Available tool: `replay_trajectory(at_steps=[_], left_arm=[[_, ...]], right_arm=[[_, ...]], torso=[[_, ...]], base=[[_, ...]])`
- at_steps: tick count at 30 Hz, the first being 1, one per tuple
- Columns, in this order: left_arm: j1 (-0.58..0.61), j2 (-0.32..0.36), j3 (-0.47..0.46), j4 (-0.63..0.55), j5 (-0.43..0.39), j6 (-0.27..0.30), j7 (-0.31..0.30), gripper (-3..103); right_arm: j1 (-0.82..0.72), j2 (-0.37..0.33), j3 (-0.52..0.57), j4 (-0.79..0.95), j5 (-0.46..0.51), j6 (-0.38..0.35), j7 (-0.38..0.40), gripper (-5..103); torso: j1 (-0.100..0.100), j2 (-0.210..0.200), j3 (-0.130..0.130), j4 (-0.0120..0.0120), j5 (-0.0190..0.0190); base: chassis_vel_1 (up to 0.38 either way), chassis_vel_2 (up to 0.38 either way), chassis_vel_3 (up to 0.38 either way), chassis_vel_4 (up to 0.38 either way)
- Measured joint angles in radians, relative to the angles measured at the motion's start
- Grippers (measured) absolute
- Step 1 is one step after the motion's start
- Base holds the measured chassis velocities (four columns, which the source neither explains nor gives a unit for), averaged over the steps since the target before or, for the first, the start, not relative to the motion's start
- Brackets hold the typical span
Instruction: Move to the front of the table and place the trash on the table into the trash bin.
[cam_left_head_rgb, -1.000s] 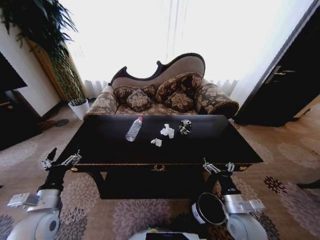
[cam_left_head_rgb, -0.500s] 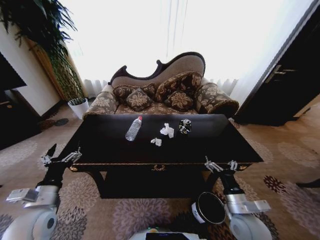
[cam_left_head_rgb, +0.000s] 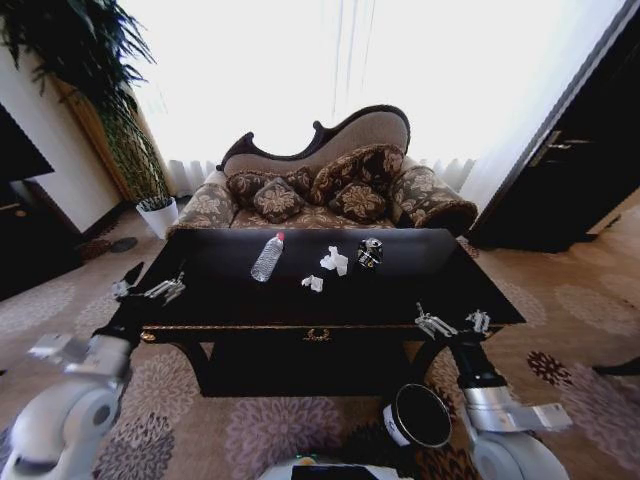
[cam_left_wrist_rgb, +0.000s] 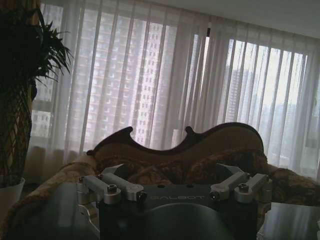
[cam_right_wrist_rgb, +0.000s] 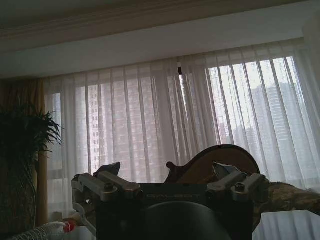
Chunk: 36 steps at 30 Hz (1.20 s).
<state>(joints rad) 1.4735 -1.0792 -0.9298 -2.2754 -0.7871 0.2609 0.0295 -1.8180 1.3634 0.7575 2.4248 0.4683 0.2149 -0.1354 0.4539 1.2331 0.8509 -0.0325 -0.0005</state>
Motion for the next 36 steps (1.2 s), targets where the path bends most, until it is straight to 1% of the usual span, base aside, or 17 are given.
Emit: replay_trajectory(at_steps=[2,5,6,8,10,11,14,16,18,19,21,22,23,25,26,30,36], left_arm=[[-0.011,0.008,0.01,0.008,-0.007,0.005,-0.003,100],[-0.092,0.074,0.087,0.071,-0.025,0.02,-0.009,100],[-0.092,0.074,0.087,0.071,-0.025,0.02,-0.009,100],[-0.141,0.121,0.131,0.099,-0.037,0.021,-0.009,100],[-0.225,0.189,0.207,0.137,-0.061,0.027,-0.014,100],[-0.225,0.189,0.207,0.137,-0.061,0.027,-0.014,100],[-0.357,0.253,0.332,0.194,-0.083,0.054,-0.051,100],[-0.376,0.26,0.35,0.201,-0.084,0.059,-0.057,100],[-0.457,0.285,0.435,0.217,-0.1,0.093,-0.096,100],[-0.487,0.29,0.467,0.217,-0.112,0.11,-0.116,100],[-0.5,0.291,0.48,0.217,-0.119,0.119,-0.127,100],[-0.544,0.29,0.521,0.217,-0.149,0.154,-0.169,100],[-0.566,0.285,0.543,0.217,-0.168,0.175,-0.195,100],[-0.597,0.268,0.578,0.222,-0.185,0.21,-0.229,100],[-0.597,0.268,0.578,0.222,-0.185,0.21,-0.229,100],[-0.611,0.242,0.642,0.231,-0.161,0.251,-0.246,100],[-0.634,0.232,0.685,0.263,-0.143,0.26,-0.246,100]], right_arm=[[-0.003,0.001,-0.003,0.004,-0.001,0.0,0.0,100],[-0.022,0.008,-0.022,0.025,-0.022,0.011,-0.002,100],[-0.022,0.008,-0.022,0.025,-0.022,0.011,-0.002,100],[-0.032,0.015,-0.033,0.034,-0.036,0.02,-0.003,100],[-0.037,0.024,-0.045,0.042,-0.05,0.023,-0.003,100],[-0.037,0.024,-0.045,0.042,-0.05,0.023,-0.003,100],[-0.041,0.034,-0.057,0.045,-0.065,0.025,-0.006,100],[-0.041,0.035,-0.058,0.045,-0.066,0.025,-0.007,100],[-0.045,0.041,-0.064,0.047,-0.074,0.026,-0.009,100],[-0.046,0.044,-0.069,0.048,-0.079,0.027,-0.011,100],[-0.047,0.046,-0.072,0.049,-0.083,0.028,-0.012,100],[-0.049,0.052,-0.083,0.05,-0.095,0.031,-0.014,100],[-0.05,0.055,-0.091,0.051,-0.102,0.032,-0.015,100],[-0.051,0.059,-0.104,0.051,-0.114,0.032,-0.017,100],[-0.051,0.059,-0.104,0.051,-0.114,0.032,-0.017,100],[-0.051,0.064,-0.125,0.052,-0.135,0.031,-0.019,100],[-0.055,0.069,-0.153,0.047,-0.164,0.035,-0.02,100]], torso=[[0.0,0.0,0.0,0.0001,-0.0001],[0.0,0.0,0.0,0.0001,-0.0001],[0.0,0.0,0.0,0.0001,-0.0001],[0.0,0.0,0.0,0.0001,0.0002],[0.0,0.0,0.0,0.0001,0.0001],[0.0,0.0,0.0,0.0001,0.0001],[0.0,0.0,0.0,-0.0001,0.0002],[0.0,0.0,0.0,-0.0002,0.0002],[0.0,0.0,0.0,-0.0001,0.0003],[0.0,0.0,0.0,0.0,0.0003],[0.0,0.0,0.0,-0.0001,0.0002],[0.0,0.0,0.0,0.0,0.0003],[0.0,0.0,0.0,0.0,0.0006],[0.0,0.0,0.0,0.0,0.0003],[0.0,0.0,0.0,0.0,0.0003],[0.0,0.0,0.0,0.0001,0.0003],[0.0,0.0,0.0,0.0002,0.0003]], base=[[0.0,0.0,0.0,0.0],[0.0,0.0,0.0,0.0],[0.0,0.0,0.0,0.0],[0.0,0.0,0.0,0.0],[0.0,0.0,0.0,0.0],[0.0,0.0,0.0,0.0],[0.0,0.0,0.0,0.0],[0.0,0.0,0.0,0.0],[0.0,0.0,0.0,0.0],[0.0,0.0,0.0,0.0],[0.0,0.0,0.0,0.0],[0.0,0.0,0.0,0.0],[0.0,0.0,0.0,0.0],[0.0,0.0,0.0,0.0],[0.0,0.0,0.0,0.0],[0.0,0.0,0.0,0.0],[0.0,0.0,0.0,0.0]])
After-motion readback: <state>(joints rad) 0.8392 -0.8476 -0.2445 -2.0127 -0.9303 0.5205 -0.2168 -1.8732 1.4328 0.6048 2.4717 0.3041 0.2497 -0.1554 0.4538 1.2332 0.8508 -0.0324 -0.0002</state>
